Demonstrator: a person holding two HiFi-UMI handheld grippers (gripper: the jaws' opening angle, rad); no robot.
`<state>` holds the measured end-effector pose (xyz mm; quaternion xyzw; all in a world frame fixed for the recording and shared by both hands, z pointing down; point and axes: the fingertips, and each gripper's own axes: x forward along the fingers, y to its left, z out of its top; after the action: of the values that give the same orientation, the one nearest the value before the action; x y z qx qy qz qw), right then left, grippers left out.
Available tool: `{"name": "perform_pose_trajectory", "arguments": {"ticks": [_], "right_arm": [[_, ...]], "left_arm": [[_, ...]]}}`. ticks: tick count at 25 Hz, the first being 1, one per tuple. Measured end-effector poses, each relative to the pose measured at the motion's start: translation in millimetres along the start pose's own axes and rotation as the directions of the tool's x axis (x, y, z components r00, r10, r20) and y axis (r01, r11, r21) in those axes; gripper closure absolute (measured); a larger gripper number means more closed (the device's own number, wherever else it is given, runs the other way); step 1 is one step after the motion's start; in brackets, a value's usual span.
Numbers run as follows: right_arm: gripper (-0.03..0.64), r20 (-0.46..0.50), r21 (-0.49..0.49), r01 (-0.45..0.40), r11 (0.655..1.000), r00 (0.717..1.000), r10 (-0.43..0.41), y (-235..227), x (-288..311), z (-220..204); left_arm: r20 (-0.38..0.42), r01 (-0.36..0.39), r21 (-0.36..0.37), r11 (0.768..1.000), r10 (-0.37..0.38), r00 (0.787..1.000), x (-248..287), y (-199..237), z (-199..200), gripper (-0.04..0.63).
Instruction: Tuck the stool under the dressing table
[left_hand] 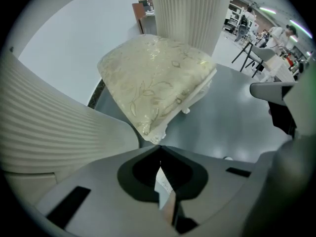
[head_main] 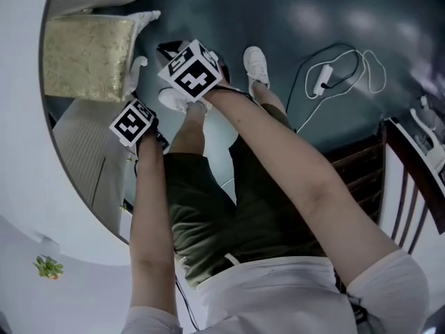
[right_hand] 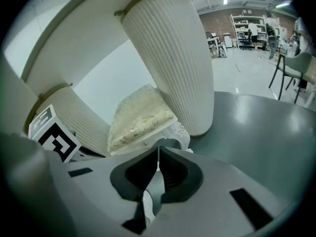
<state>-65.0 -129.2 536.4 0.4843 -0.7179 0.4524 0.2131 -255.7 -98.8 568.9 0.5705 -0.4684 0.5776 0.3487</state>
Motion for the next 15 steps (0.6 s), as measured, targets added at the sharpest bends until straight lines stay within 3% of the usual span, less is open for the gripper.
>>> {"name": "perform_pose_trajectory", "arguments": {"ticks": [6,15], "right_arm": [[0.606,0.011,-0.016,-0.008,1.0,1.0,0.009,-2.6,-53.0,5.1],[0.607,0.05,-0.049,-0.003,0.999,0.999,0.006,-3.2,-138.6,33.4]], "left_arm": [[0.061,0.099,0.074,0.992,-0.104,0.993,-38.3,-46.4,4.5,0.591],[0.199,0.238,0.163,0.958,-0.268,0.943,-128.4,-93.3,43.7,0.592]]}}
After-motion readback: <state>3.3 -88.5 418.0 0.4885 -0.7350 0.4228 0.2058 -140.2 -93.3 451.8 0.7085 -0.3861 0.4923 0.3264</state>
